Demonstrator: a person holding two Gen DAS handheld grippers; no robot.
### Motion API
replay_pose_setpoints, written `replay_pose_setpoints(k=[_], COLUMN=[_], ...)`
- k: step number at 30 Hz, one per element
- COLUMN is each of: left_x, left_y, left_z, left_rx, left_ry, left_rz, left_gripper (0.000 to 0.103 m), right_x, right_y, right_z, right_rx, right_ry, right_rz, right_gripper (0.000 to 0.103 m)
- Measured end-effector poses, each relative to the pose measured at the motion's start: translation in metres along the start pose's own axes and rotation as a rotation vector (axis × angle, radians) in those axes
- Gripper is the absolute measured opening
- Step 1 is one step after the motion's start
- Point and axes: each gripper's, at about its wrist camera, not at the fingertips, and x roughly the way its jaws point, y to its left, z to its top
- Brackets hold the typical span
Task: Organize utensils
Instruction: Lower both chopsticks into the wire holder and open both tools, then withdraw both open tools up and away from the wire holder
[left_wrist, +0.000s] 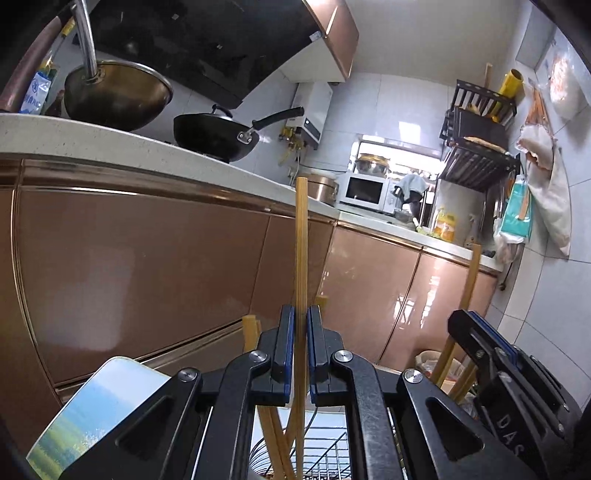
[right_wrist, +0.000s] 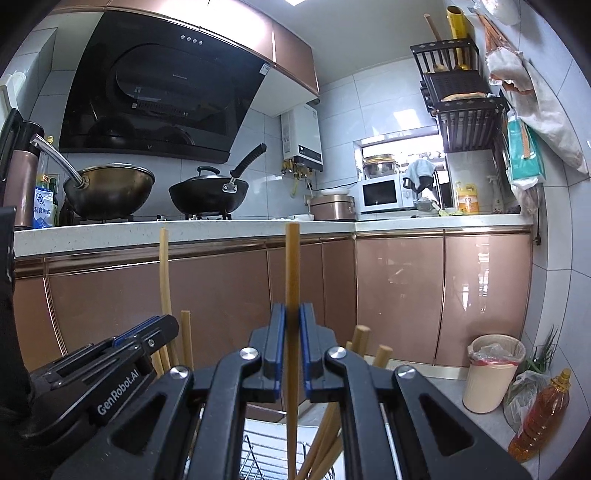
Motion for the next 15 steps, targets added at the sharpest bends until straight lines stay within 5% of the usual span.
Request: replay_pose_setpoints(k=[6,15], left_x=[-0.006,-0.029], left_y=[0.004,0.007], left_z=[-0.004,0.002], left_rx=[-0.006,0.004], left_ry=[0.01,0.006], left_rz=[0.01,0.022], left_gripper=[0.01,0.035], right_x=[-0.004,-0.028], right_y=[-0.007,-0.008], right_z=[-0.005,-0.006], right_rx=[0.024,0.034], right_ry=[0.028,0.054], right_rz=[-0.007,-0.03], right_gripper=[0.008,0.009])
